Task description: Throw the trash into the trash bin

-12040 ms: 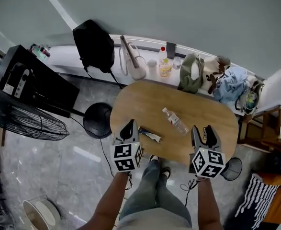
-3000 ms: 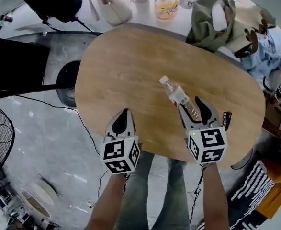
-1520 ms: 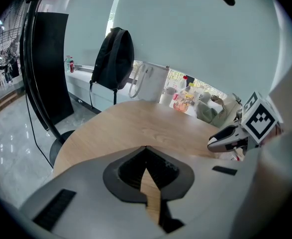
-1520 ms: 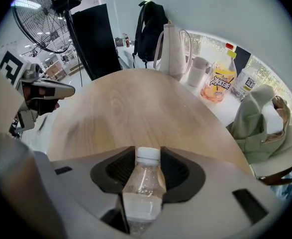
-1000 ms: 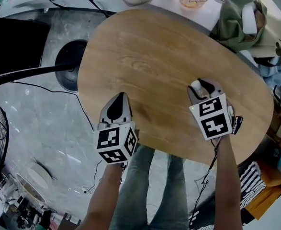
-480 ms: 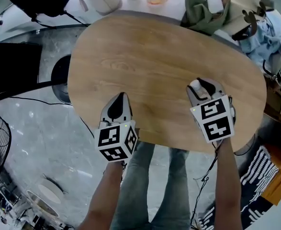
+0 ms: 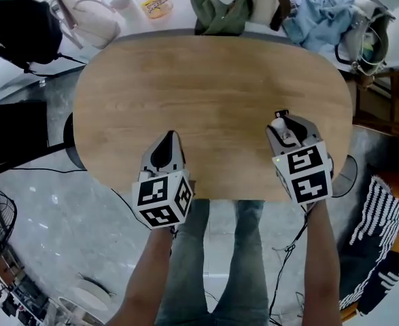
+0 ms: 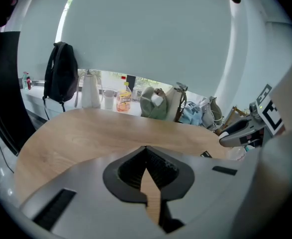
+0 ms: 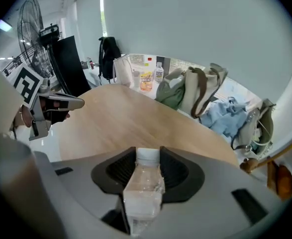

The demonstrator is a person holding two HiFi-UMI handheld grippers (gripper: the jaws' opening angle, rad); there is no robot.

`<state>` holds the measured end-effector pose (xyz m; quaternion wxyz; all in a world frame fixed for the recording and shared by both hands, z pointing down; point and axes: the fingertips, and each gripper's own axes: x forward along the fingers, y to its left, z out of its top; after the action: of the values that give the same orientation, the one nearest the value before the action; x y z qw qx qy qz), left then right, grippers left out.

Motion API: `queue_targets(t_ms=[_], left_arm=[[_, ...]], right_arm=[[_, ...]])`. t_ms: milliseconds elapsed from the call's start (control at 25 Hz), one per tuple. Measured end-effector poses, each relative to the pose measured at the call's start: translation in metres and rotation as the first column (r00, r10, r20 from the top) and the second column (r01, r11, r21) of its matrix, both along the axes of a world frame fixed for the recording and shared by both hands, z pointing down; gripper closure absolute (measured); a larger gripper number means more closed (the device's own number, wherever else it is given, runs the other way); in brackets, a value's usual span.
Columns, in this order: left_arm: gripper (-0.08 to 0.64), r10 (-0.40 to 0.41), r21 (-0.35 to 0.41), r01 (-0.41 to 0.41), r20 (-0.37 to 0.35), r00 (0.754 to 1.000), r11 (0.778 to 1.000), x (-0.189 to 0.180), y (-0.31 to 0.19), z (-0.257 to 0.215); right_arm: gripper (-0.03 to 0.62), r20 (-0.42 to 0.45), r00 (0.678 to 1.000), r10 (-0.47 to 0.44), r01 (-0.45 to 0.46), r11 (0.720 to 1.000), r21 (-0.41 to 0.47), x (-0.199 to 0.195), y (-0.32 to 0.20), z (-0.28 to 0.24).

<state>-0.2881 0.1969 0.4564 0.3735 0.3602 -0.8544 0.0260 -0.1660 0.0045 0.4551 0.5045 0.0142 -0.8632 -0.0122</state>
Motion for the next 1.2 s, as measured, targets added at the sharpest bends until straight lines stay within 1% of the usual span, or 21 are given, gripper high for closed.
queue_targets(t_ms=[160, 320, 480, 640, 920, 1080, 1200], left_arm=[[0.549, 0.08, 0.005, -0.08, 0.0, 0.997, 0.997, 0.037, -0.042, -0.007], [0.549, 0.166, 0.012, -0.166, -0.001, 0.986, 0.986, 0.075, -0.085, -0.01], [0.549, 0.255, 0.012, -0.255, 0.0, 0.967, 0.967, 0.113, -0.125, -0.013], [0.549, 0.331, 0.013, -0.331, 0.003, 0.944, 0.944, 0.155, -0.163, -0.018], [0.549, 0.45, 0.014, -0.45, -0.007, 0.893, 0.893, 0.229, -0.225, -0.014], [0.549, 0.525, 0.017, -0.525, -0.013, 0.851, 0.851, 0.274, -0.256, -0.012], [0.549, 0.569, 0.01, -0.569, -0.019, 0.822, 0.822, 0.303, -0.275, -0.006]], right_arm=[[0.437, 0.024, 0.996, 0.083, -0.083, 0.996, 0.007, 0.046, -0.034, -0.01], [0.437, 0.043, 0.984, 0.171, -0.172, 0.985, 0.013, 0.095, -0.067, -0.017], [0.437, 0.054, 0.966, 0.254, -0.256, 0.967, 0.017, 0.146, -0.096, -0.02], [0.437, 0.064, 0.94, 0.334, -0.336, 0.942, 0.016, 0.197, -0.122, -0.024], [0.437, 0.085, 0.881, 0.465, -0.469, 0.883, 0.035, 0.291, -0.163, -0.025], [0.437, 0.083, 0.832, 0.549, -0.553, 0.832, 0.033, 0.345, -0.181, -0.022], [0.437, 0.094, 0.794, 0.601, -0.605, 0.796, 0.019, 0.376, -0.196, -0.019]])
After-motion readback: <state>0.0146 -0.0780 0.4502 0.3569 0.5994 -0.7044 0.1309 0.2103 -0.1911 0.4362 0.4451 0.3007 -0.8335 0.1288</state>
